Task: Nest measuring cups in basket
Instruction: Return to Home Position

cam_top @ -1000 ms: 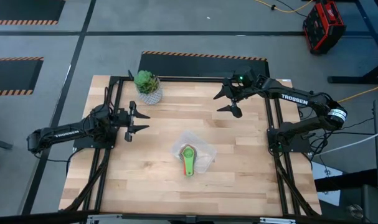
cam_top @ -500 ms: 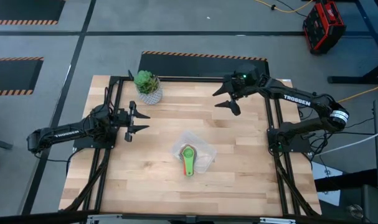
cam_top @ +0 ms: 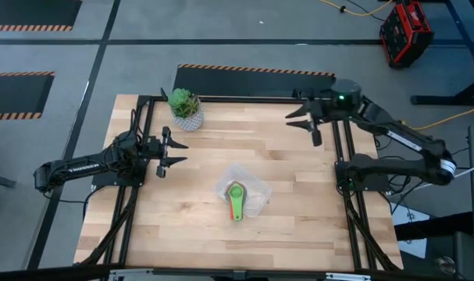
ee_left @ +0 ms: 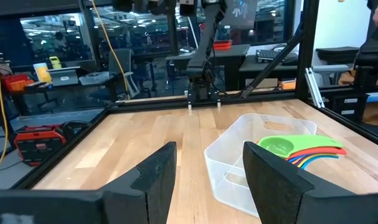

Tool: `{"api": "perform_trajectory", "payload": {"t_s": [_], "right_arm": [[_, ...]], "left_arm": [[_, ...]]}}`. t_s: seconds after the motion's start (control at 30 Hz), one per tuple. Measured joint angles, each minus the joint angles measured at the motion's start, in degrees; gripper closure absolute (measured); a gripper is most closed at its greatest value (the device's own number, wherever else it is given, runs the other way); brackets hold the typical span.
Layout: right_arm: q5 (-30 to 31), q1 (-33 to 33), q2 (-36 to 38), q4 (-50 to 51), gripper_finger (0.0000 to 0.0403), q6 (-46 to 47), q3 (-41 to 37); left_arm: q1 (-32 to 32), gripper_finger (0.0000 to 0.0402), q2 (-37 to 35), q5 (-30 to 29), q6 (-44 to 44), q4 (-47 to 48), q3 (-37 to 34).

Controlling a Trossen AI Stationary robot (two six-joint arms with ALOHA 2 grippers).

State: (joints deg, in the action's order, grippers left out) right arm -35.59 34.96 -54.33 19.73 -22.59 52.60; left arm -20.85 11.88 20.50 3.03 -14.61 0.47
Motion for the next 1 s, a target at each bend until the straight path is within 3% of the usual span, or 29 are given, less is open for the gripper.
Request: {"api": "perform_trajectory", "payload": {"t_s": [0.53,1.0], "right_arm": [[2.54,0.00,19.57,15.79,0.0397,0.03,-2.02],[2.62,0.02,33.86,-0.39,0.0396,11.05,-20.69]], "left_arm": [[0.00,0.0223,-0.02,-0.03,-0.04,0.00,-0.02],[0.01,0.0223,0.00,-0.05,0.11,0.00,-0.02]]}}
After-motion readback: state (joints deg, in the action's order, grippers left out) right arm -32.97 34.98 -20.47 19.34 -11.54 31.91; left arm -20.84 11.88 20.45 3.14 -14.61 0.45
